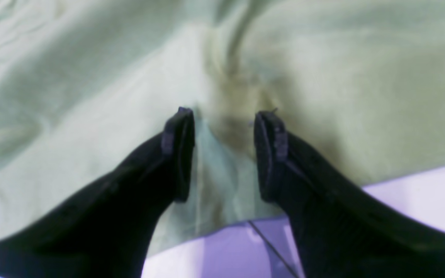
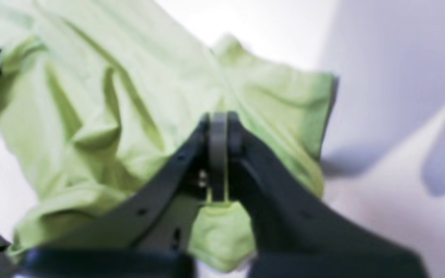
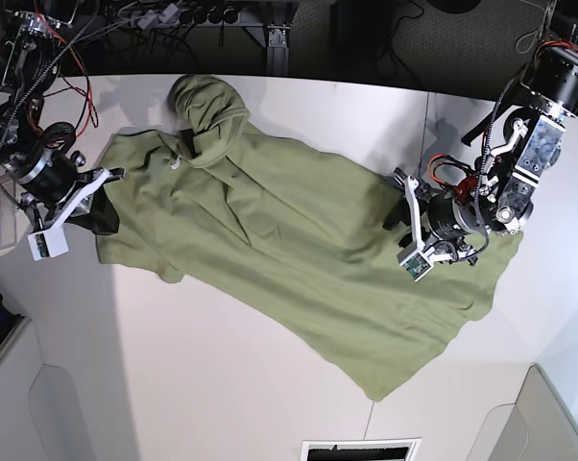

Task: Layout the t-shirt on the table in an organized manner, then fold the t-shirt properly
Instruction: 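Grasp the shirt's shoulder and hem corners with both grippers, then pull the held corners apart with both grippers to spread the shirt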

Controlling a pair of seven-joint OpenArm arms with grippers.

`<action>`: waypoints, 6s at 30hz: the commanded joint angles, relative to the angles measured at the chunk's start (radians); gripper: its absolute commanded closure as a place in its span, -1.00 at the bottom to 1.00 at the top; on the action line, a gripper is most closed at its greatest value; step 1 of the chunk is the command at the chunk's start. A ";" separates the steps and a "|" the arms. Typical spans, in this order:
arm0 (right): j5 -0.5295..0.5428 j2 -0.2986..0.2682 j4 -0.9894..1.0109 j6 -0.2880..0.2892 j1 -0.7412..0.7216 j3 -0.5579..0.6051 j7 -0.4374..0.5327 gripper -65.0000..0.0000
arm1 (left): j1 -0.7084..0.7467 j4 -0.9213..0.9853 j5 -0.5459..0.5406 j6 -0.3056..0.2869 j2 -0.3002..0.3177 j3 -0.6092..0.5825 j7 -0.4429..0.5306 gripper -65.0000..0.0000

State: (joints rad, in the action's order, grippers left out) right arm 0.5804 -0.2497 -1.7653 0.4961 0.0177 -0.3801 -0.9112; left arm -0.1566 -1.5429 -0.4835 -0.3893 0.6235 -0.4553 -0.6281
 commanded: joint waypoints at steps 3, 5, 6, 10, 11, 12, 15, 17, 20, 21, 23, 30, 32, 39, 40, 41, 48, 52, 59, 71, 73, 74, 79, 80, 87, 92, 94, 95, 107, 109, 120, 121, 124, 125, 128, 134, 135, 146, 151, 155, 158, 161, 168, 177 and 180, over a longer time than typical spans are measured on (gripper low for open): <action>-0.013 -0.017 0.116 0.035 -0.027 0.015 0.027 1.00 | -0.020 -0.030 -0.002 0.005 0.014 0.011 0.014 0.12; -0.048 -0.017 0.204 0.035 -0.031 0.032 0.042 1.00 | -0.020 -0.033 -0.002 0.005 0.014 0.019 0.005 0.12; -0.066 -0.017 0.243 0.034 -0.037 0.040 0.051 1.00 | -0.020 -0.033 -0.002 0.005 0.014 0.027 0.000 0.12; -0.114 -0.025 0.368 0.029 -0.095 0.048 0.107 1.00 | -0.017 -0.034 -0.003 0.004 0.014 0.094 -0.005 0.12; -0.131 -0.030 0.396 0.024 -0.116 0.049 0.129 1.00 | -0.014 -0.036 -0.007 0.004 0.014 0.116 -0.005 0.12; -0.145 -0.037 0.424 0.018 -0.142 0.049 0.152 1.00 | -0.008 -0.040 -0.015 0.004 0.014 0.141 -0.005 0.12; -0.199 -0.058 0.517 -0.008 -0.241 0.049 0.201 1.00 | 0.018 -0.055 -0.038 0.002 0.014 0.205 -0.013 0.12; -0.230 -0.064 0.584 -0.015 -0.322 0.049 0.222 1.00 | 0.033 -0.055 -0.046 -0.021 0.014 0.238 -0.018 0.12; -0.246 -0.067 0.677 -0.019 -0.439 0.049 0.230 1.00 | 0.066 -0.055 -0.064 -0.045 0.014 0.275 -0.027 0.12; -0.248 -0.066 0.699 -0.018 -0.472 0.049 0.230 1.00 | 0.080 -0.055 -0.073 -0.050 0.014 0.286 -0.027 0.12; -0.241 -0.066 0.723 -0.018 -0.521 0.049 0.227 1.00 | 0.103 -0.055 -0.085 -0.053 0.014 0.300 -0.027 0.12; -0.035 -0.066 0.589 0.038 -0.518 0.048 -0.013 1.00 | 0.116 -0.055 -0.073 -0.051 0.017 0.311 -0.027 0.12; 0.051 -0.066 0.495 0.051 -0.453 0.048 -0.086 1.00 | 0.125 -0.055 -0.074 -0.045 0.029 0.318 -0.026 0.12; 0.216 -0.065 0.219 0.053 -0.140 0.048 -0.125 1.00 | 0.129 -0.045 -0.032 -0.040 0.041 0.319 -0.001 0.12; 0.235 -0.065 0.186 0.071 -0.099 0.048 -0.132 1.00 | 0.129 -0.045 -0.032 -0.041 0.041 0.319 0.001 0.12; 0.252 -0.065 0.153 0.078 -0.060 0.048 -0.138 1.00 | 0.130 -0.045 -0.032 -0.041 0.039 0.319 0.003 0.12; 0.317 0.004 -0.043 0.088 0.135 0.049 -0.142 1.00 | 0.160 -0.032 -0.032 -0.041 0.033 0.319 0.051 0.12; 0.322 0.066 -0.075 0.096 0.140 0.075 -0.140 1.00 | 0.160 -0.012 -0.032 -0.041 0.022 0.319 0.055 0.12; 0.250 0.155 -0.076 0.095 0.084 0.219 -0.113 1.00 | 0.159 0.000 0.006 -0.041 0.019 0.319 0.088 0.12; -0.180 0.126 -0.014 0.029 0.045 0.351 -0.030 1.00 | 0.073 0.296 0.029 -0.041 -0.062 0.319 0.201 0.13; -0.165 0.092 -0.021 0.023 0.062 0.338 -0.062 1.00 | 0.071 0.343 0.029 -0.042 -0.066 0.319 0.201 0.13; -0.149 0.074 -0.026 0.024 0.074 0.330 -0.079 1.00 | 0.071 0.362 0.033 -0.042 -0.066 0.319 0.198 0.13; -0.047 -0.021 -0.080 0.024 0.167 0.251 -0.088 1.00 | 0.071 0.423 0.059 -0.042 -0.062 0.319 0.190 0.13; -0.031 -0.037 -0.095 0.024 0.188 0.228 -0.088 1.00 | 0.071 0.424 0.058 -0.042 -0.060 0.319 0.190 0.13; -0.012 -0.108 -0.142 0.035 0.308 0.065 -0.088 1.00 | 0.070 0.424 0.058 -0.042 -0.055 0.319 0.179 0.13; 0.095 -0.130 -0.145 0.035 0.307 -0.075 -0.067 1.00 | 0.071 0.413 0.058 -0.042 -0.055 0.319 0.139 0.13; 0.153 -0.130 -0.158 0.035 0.304 -0.132 -0.056 1.00 | 0.071 0.391 0.058 -0.042 -0.053 0.319 0.088 0.13; 0.170 -0.129 -0.167 0.036 0.299 -0.153 -0.054 1.00 | 0.072 0.372 0.056 -0.042 -0.049 0.319 0.060 0.13; 0.080 -0.114 -0.089 0.039 0.130 -0.134 0.019 1.00 | 0.112 -0.089 -0.052 -0.040 0.074 0.319 0.026 0.13; 0.076 -0.101 -0.022 0.039 0.094 -0.128 0.024 1.00 | 0.109 -0.114 -0.052 -0.040 0.072 0.319 0.040 0.13; -0.010 -0.077 0.413 0.039 -0.149 -0.062 0.056 1.00 | 0.006 0.079 -0.013 0.011 -0.021 0.318 0.108 0.13; -0.021 -0.077 0.457 0.039 -0.174 -0.046 0.060 1.00 | 0.007 0.113 -0.012 0.011 -0.027 0.318 0.108 0.13; -0.047 -0.077 0.589 0.027 -0.254 0.015 0.100 1.00 | 0.007 0.205 -0.012 -0.007 -0.030 0.318 0.108 0.13; -0.062 -0.077 0.630 0.020 -0.283 0.035 0.118 1.00 | 0.008 0.224 -0.012 -0.020 -0.030 0.318 0.107 0.13; -0.120 -0.077 0.743 0.001 -0.376 0.091 0.183 1.00 | 0.018 0.235 -0.017 -0.052 -0.030 0.318 0.052 0.13; -0.159 -0.071 0.855 -0.003 -0.509 0.135 0.219 1.00 | 0.143 0.186 -0.118 -0.113 -0.023 0.318 -0.026 0.13; -0.163 -0.070 0.864 -0.003 -0.528 0.135 0.219 1.00 | 0.162 0.184 -0.132 -0.113 -0.023 0.318 -0.026 0.13; 0.009 -0.083 0.637 0.028 -0.534 0.131 0.016 1.00 | 0.345 -0.093 -0.167 -0.117 -0.014 0.320 -0.068 0.13; 0.119 -0.072 0.388 0.028 -0.386 0.131 -0.092 1.00 | 0.345 -0.200 -0.167 -0.093 0.037 0.335 -0.069 0.13; 0.146 -0.072 0.262 0.028 -0.213 0.131 -0.106 1.00 | 0.345 -0.222 -0.167 -0.094 0.044 0.414 -0.073 0.13; 0.142 -0.071 0.187 0.039 -0.093 0.131 -0.105 1.00 | 0.346 -0.222 -0.168 -0.093 0.044 0.476 -0.084 0.13; 0.138 -0.072 0.160 0.051 0.001 0.131 -0.087 1.00 | 0.350 -0.219 -0.166 -0.093 0.044 0.512 -0.088 0.13; -0.009 -0.078 0.166 0.049 0.080 0.131 -0.038 1.00 | 0.387 -0.148 -0.153 -0.094 0.044 0.518 -0.087 0.13; 0.074 -0.118 0.147 0.048 0.077 0.121 -0.002 1.00 | 0.467 -0.153 -0.171 -0.095 0.042 0.642 -0.060 0.13; 0.082 -0.118 0.106 0.050 0.077 0.077 -0.001 1.00 | 0.488 -0.154 -0.198 -0.127 0.042 0.707 -0.077 0.13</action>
State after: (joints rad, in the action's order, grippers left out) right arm 0.6468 -0.3477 -1.6398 0.5461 0.1059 -0.2913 -0.9310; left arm 0.3370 -1.6806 -0.6666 -0.5034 0.6483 0.2417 -0.7185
